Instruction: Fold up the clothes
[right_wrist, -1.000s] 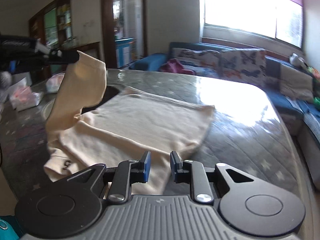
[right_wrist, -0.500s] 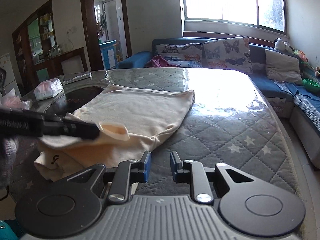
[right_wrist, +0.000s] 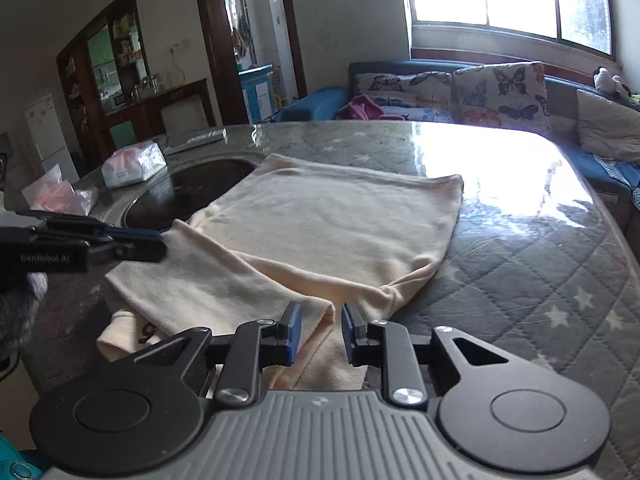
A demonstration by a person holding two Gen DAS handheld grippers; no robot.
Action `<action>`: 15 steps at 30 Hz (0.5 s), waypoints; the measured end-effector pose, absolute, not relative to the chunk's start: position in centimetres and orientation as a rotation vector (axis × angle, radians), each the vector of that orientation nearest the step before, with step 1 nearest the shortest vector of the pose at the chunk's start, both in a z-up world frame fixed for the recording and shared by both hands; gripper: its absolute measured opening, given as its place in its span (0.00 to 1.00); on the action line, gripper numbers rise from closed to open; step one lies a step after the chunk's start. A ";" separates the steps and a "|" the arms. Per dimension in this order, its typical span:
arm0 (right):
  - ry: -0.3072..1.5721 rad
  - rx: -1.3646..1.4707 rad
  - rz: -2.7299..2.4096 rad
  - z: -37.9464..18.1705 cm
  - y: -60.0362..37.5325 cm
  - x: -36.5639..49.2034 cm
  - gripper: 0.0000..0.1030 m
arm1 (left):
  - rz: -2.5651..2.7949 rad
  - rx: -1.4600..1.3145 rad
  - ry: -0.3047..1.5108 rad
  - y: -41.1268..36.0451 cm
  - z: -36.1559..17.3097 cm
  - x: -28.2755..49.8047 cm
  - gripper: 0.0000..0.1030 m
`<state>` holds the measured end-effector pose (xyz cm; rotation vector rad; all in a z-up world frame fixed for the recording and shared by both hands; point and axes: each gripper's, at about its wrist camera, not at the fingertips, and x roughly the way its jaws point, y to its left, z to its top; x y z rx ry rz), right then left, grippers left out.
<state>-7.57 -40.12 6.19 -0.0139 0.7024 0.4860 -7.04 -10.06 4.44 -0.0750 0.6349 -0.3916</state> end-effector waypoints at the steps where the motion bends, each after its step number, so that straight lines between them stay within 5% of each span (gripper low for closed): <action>1: 0.713 -0.011 0.487 5.9 -39.9 -7.3 0.21 | -0.376 -0.074 0.638 -9.4 4.3 -7.1 0.23; 15: 0.596 -0.091 0.474 9.0 -38.1 -7.5 0.08 | -0.307 -0.130 0.671 -6.2 2.3 -7.7 0.29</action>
